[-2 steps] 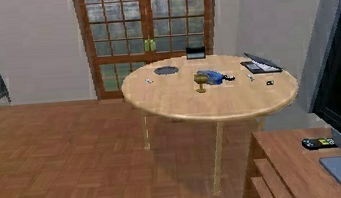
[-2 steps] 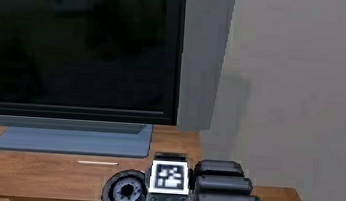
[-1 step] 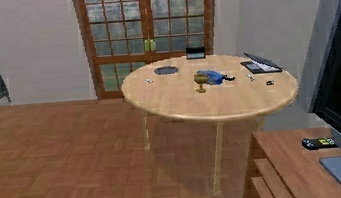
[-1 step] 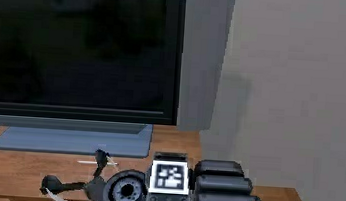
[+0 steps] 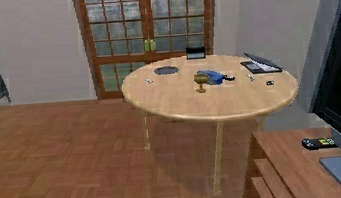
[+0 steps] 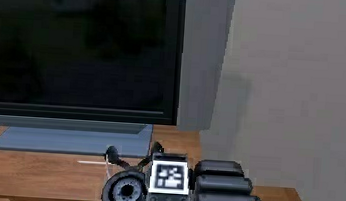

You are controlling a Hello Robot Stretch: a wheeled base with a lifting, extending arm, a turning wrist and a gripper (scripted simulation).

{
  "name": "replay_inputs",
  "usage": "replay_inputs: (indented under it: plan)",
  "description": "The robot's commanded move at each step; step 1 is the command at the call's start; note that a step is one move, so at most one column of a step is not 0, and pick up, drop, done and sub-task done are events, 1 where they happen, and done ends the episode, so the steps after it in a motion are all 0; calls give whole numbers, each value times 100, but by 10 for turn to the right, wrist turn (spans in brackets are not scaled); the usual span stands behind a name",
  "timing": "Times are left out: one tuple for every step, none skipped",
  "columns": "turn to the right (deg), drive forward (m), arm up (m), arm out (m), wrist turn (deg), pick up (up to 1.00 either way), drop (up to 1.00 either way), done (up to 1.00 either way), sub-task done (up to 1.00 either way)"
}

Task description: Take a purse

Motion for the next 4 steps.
replay_inputs:
  plan:
    - [0,0,-30,0,0,0,0,0,0]
    - [0,0,0,0,0,100,0,0,0]
    - [0,0,10,0,0,0,0,0,0]
    - [0,0,0,0,0,0,0,100,0]
